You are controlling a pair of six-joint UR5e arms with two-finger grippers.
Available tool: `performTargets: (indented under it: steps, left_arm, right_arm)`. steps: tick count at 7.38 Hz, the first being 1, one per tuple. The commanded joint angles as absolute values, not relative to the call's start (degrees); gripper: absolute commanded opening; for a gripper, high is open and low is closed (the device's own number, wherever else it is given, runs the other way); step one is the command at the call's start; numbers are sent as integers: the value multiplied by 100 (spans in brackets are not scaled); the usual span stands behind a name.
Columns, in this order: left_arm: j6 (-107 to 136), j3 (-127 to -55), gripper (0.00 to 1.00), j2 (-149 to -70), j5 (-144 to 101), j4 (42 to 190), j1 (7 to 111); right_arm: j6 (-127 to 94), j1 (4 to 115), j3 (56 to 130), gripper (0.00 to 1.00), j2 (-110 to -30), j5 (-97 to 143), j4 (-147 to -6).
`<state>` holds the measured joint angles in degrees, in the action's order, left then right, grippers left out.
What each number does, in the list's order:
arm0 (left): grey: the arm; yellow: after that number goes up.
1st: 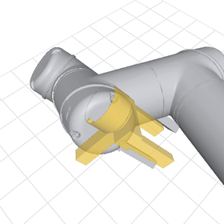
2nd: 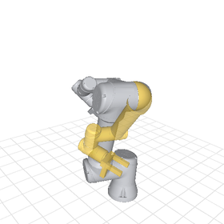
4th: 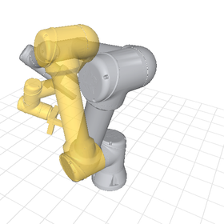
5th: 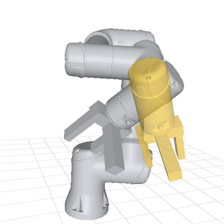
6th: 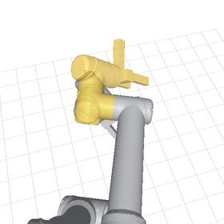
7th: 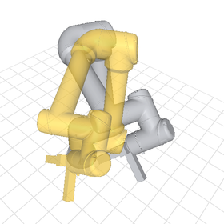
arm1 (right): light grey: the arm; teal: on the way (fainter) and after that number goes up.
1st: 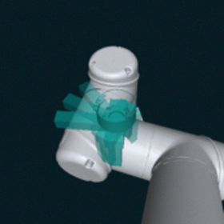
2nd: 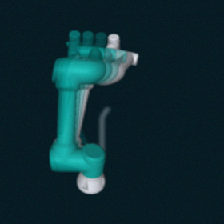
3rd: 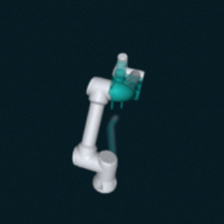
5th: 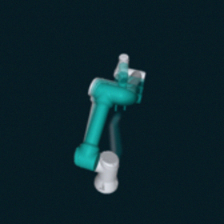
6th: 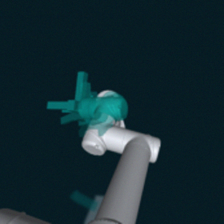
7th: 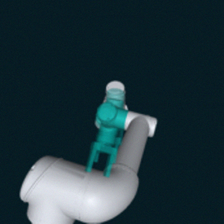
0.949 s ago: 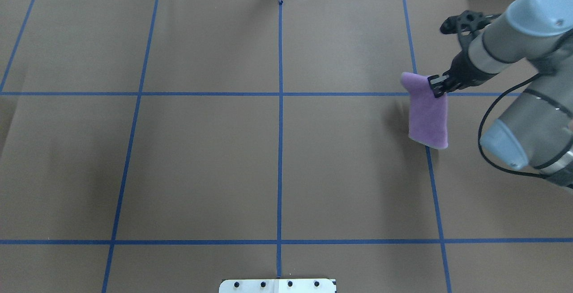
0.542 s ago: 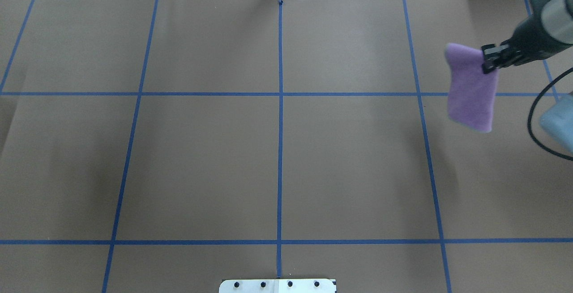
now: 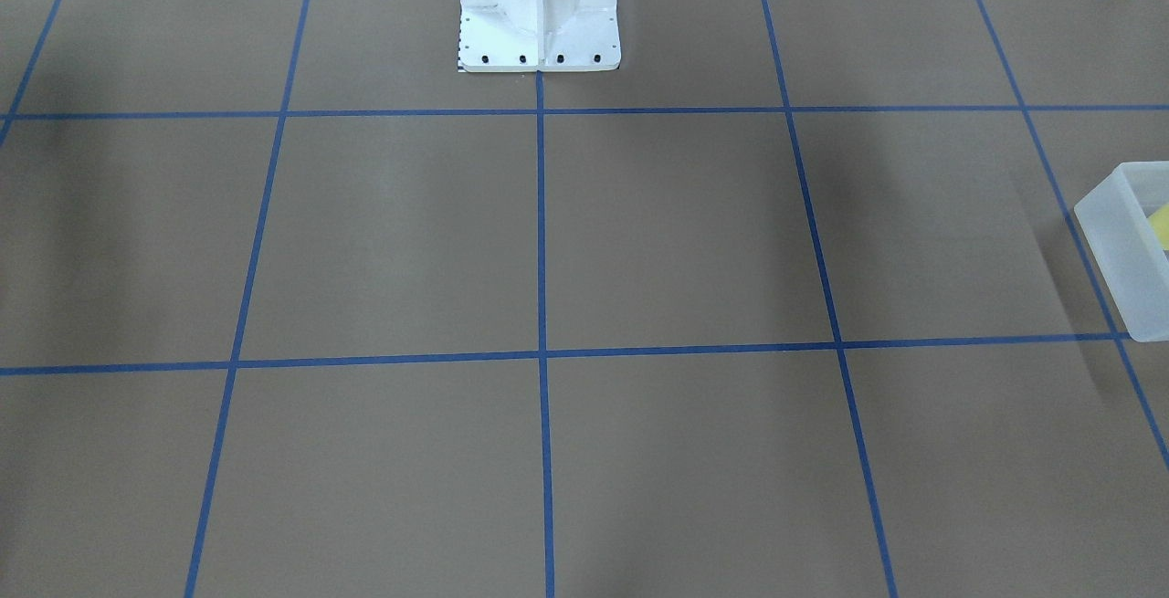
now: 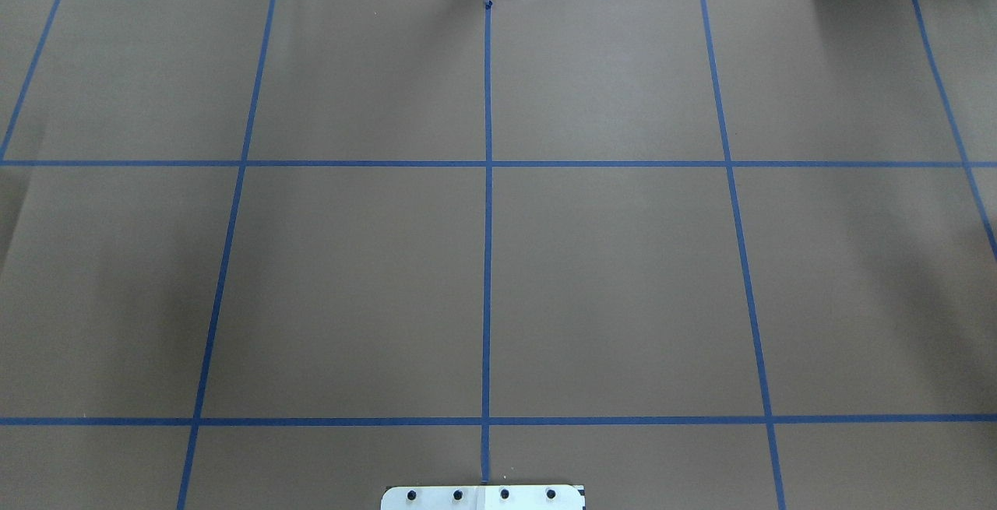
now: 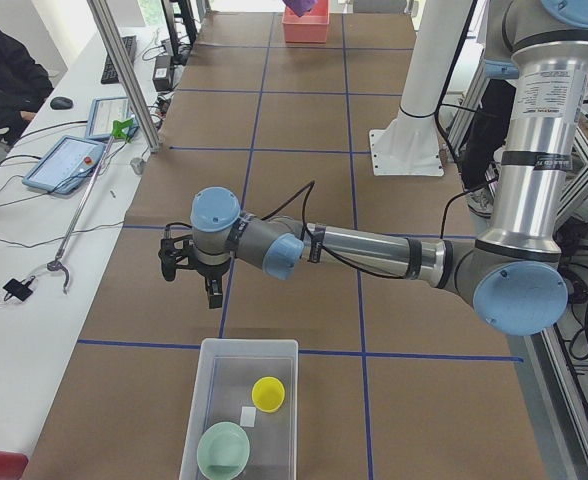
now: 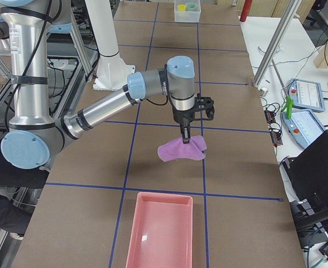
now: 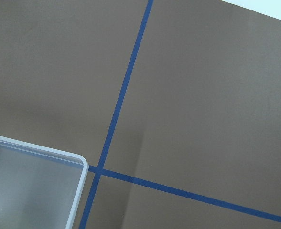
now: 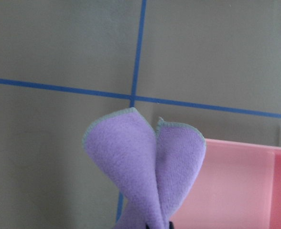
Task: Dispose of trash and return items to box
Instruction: 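Lift the lilac cloth with the right gripper toward the pink bin, then lower the lilac cloth into the pink bin and open the right gripper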
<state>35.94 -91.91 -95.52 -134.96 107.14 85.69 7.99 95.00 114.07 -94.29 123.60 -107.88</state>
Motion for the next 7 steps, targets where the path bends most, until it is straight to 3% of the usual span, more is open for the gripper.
performTargets:
  steps: [1,4,7]
  left_arm:
    - [3586,-9167,99,-9545,-13474,10723,8561]
    - [3586,-9106,99,-9554,-13465,10723,8543]
    - [3586,-8869,99,-9554,-13352,11064,8543]
  right_arm:
    - [1930,10228,10166,0,-9518,12707,-10532]
    - [2101,10380,7793,0,-9484,13306,-8584]
    - [2083,10380,7190,0,-9475,13526,-8244]
